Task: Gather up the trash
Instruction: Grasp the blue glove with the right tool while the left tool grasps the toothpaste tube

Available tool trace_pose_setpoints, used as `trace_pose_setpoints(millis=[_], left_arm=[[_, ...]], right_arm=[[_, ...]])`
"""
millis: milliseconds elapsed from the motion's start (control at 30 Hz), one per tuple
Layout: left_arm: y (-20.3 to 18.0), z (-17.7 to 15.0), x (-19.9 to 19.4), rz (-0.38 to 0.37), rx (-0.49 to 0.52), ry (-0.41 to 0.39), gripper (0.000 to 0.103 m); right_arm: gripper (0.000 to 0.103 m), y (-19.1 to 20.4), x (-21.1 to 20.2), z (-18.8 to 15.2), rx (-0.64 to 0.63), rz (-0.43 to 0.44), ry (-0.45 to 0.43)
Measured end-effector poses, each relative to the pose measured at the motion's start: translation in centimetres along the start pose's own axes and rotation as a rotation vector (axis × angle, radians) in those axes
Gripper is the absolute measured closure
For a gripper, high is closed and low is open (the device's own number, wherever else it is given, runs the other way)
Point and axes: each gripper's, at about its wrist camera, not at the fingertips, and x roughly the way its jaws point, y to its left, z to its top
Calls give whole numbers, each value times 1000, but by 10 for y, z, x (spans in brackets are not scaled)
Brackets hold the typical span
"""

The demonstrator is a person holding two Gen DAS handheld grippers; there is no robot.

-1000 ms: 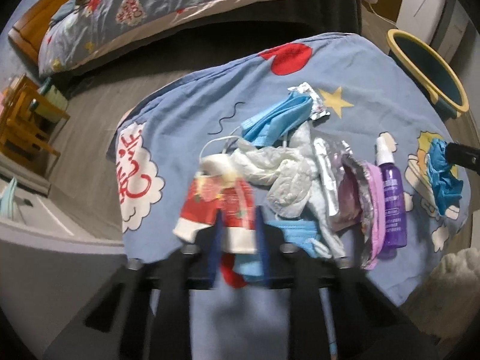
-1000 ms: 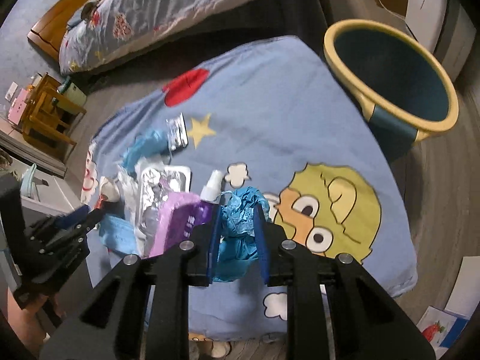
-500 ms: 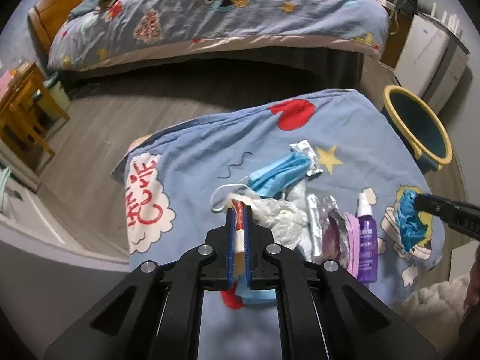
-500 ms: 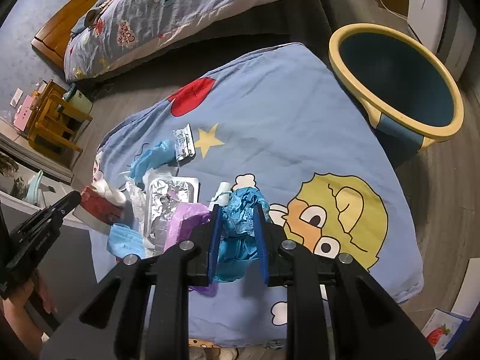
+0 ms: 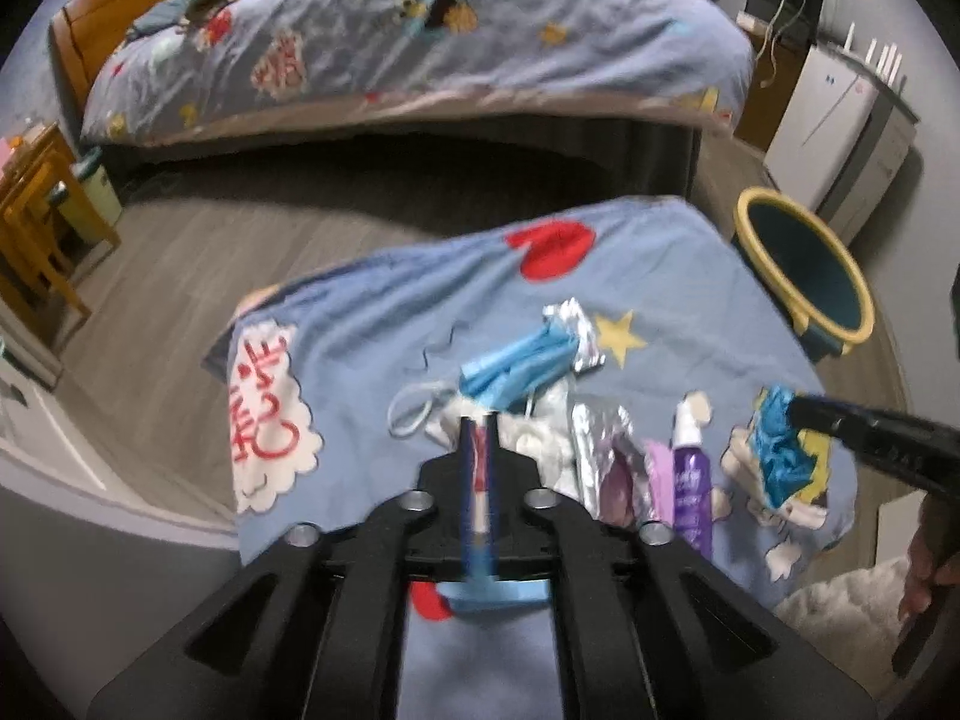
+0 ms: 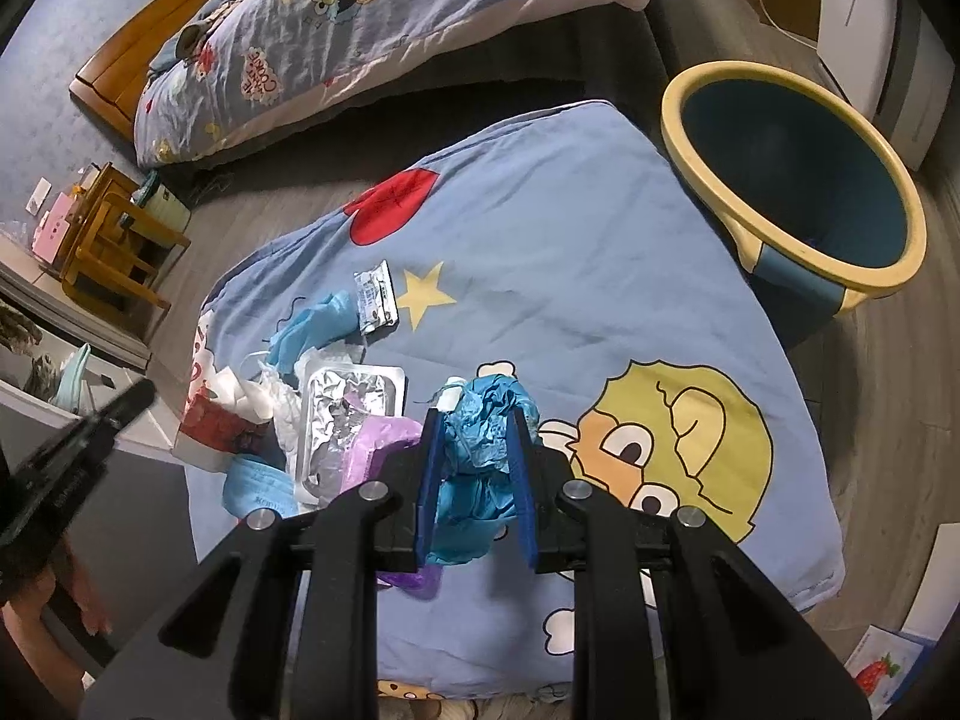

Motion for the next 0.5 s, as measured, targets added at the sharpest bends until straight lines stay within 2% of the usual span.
trace_pose_setpoints(millis=[67, 133, 200, 233, 267, 333, 500], left_arm=[[-4, -2, 4, 23, 22, 11, 53], [-5, -4, 8, 29, 36, 23, 51], [-6, -7, 16, 43, 46, 59, 55], [-5, -8, 19, 53, 49, 72, 67], [-4, -9, 23, 60, 54, 90, 88], [-3, -11, 25, 65, 61, 105, 90], [-4, -5, 9, 54, 47, 39, 91]], right_arm=[[82, 0, 1, 0, 0, 0, 3], [82, 0, 0, 1, -1, 0, 4], [82, 0, 0, 0, -1, 0, 3], [82, 0, 0, 0, 0, 0, 2], [82, 0, 0, 0, 1, 1, 1], [82, 1, -1, 1, 0, 6, -4], [82, 8, -13, 11, -34, 17, -44]])
